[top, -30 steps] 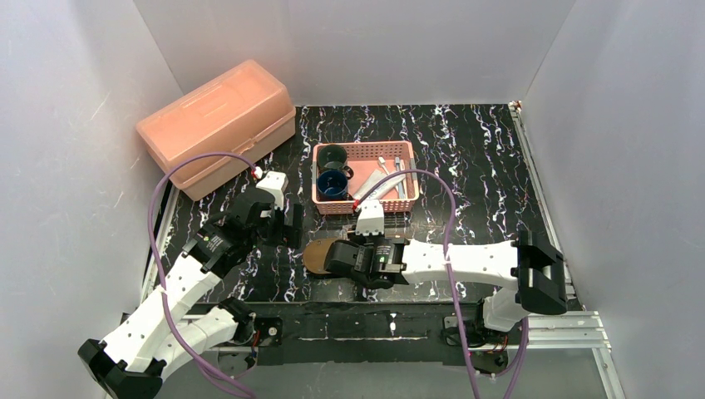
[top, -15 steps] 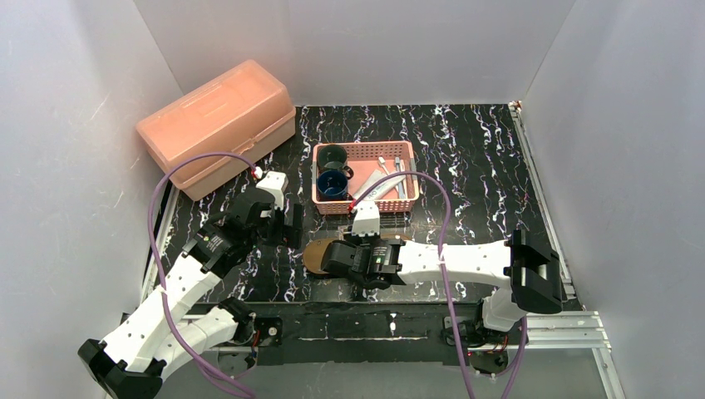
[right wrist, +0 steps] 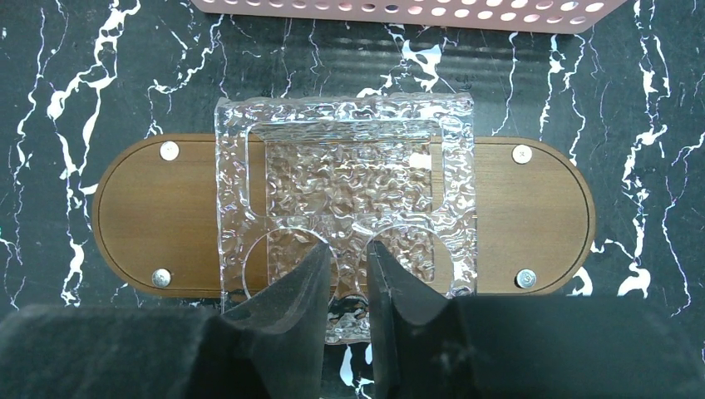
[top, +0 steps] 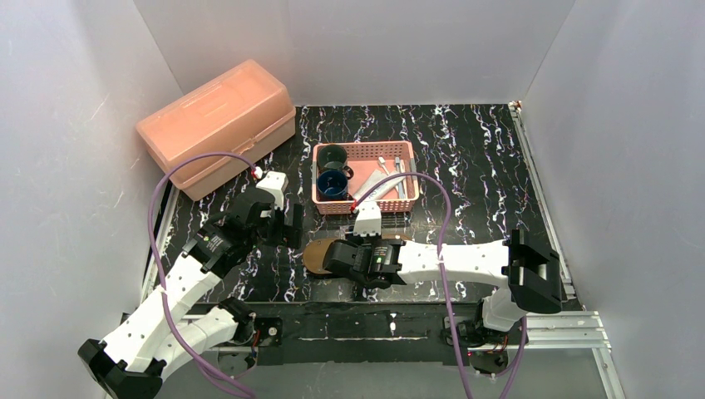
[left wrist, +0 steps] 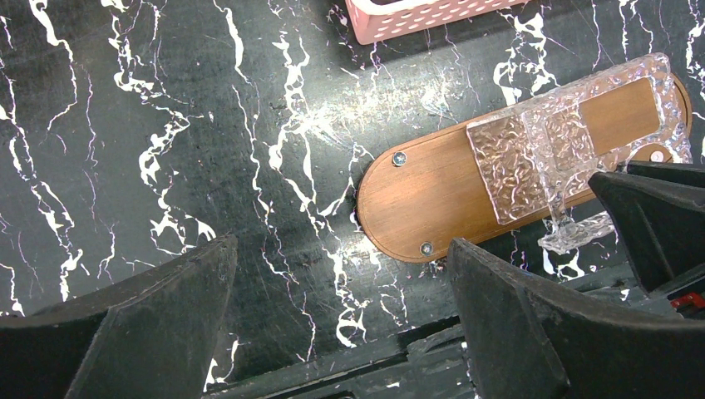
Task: Prepare toiletry sets of a toothbrush and toothpaste on the tray
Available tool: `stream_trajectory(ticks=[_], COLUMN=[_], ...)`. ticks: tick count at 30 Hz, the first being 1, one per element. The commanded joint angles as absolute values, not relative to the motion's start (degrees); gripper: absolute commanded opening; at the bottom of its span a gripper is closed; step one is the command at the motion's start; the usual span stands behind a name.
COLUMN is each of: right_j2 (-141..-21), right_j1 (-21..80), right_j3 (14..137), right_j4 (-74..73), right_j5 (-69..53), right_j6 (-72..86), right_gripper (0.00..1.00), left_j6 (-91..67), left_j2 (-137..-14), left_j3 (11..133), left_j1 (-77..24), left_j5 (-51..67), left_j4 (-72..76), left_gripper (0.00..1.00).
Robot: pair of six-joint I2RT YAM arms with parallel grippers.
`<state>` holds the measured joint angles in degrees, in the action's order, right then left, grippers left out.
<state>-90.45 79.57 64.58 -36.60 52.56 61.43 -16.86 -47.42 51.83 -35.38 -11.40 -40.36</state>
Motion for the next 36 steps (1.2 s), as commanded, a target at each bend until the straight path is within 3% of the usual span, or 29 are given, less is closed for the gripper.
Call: stream_trajectory(ticks=[1,10,21,36], right_j2=[-90.3,-89.6,-87.8,-93.4], right_j1=[79.4,79.4,78.9,62.6], right_j3=[64.6,68.6,74.5,85.1], right_j4=[-36.6,-40.4,-42.0,-33.8], right_j5=[54.1,55.4,57.2,40.4], right_j6=[62.4,61.8,56.3,34.4], right_gripper=[0.34,0.45,0.49,0.5], left_j6=[-16.3,-16.3,-16.3,-16.4], left_j2=[-47.0,-46.9,-46.8,-46.8], left_j3=[51.9,51.9,52.0,52.0], left_j1=[-35.5,-35.5,-35.5,-35.5], left_j5=[-12.0,-12.0,-11.7,-11.5], left_j4=[-41.0,-41.0,-41.0,-41.0], left_gripper=[0.98,0.98,0.98,0.98])
